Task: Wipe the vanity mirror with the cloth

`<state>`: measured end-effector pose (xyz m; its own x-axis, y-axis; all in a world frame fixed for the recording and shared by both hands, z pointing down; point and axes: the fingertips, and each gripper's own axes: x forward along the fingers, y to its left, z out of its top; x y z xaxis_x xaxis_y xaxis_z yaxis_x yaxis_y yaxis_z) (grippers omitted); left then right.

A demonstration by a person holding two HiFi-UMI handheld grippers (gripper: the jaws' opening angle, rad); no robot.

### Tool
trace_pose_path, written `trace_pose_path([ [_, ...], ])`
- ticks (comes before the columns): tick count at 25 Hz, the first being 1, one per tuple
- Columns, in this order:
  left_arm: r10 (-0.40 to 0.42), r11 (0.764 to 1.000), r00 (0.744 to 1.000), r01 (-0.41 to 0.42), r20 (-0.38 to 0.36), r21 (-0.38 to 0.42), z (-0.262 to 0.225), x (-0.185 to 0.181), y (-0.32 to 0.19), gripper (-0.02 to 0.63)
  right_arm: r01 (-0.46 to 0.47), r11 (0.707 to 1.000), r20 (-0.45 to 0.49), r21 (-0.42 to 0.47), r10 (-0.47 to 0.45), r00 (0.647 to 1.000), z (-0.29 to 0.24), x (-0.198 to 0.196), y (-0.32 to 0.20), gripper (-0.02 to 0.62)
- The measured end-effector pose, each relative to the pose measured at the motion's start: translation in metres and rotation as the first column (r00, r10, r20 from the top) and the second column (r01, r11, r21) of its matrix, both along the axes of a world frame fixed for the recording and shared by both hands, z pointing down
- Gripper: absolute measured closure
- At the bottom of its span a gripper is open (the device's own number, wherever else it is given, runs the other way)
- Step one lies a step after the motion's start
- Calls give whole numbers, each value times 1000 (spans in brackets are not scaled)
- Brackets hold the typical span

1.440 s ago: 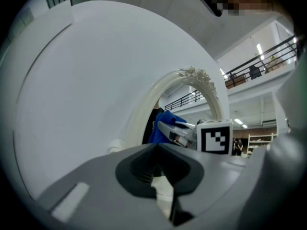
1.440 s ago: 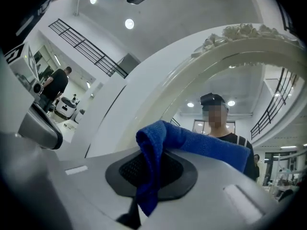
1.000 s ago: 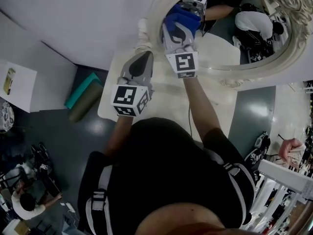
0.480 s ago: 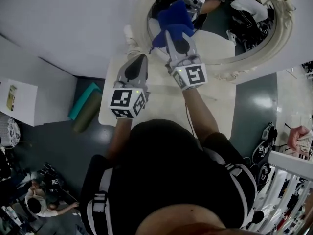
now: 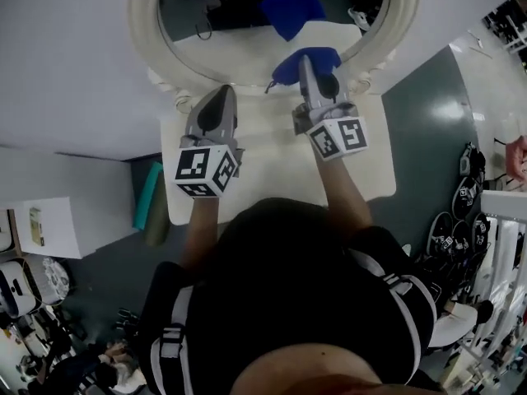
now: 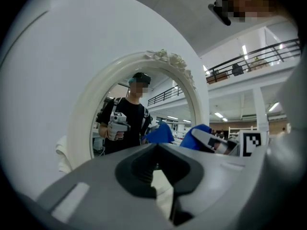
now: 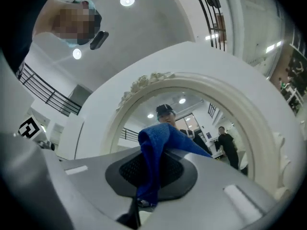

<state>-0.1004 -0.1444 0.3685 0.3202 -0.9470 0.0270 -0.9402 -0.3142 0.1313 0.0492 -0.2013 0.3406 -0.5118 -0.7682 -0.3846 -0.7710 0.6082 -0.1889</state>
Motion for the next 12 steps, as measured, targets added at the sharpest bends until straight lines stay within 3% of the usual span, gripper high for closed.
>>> trace_pose_path([
  [6,83,996,996,-84,17,30,-14,60,-15,598,-144,989,10,-20,144,989,11,87,-19,566],
  [12,87,995,995,-89,37,43,-18,83,-20,598,-198,980,15,-23,198,980,13,120,-51,566],
])
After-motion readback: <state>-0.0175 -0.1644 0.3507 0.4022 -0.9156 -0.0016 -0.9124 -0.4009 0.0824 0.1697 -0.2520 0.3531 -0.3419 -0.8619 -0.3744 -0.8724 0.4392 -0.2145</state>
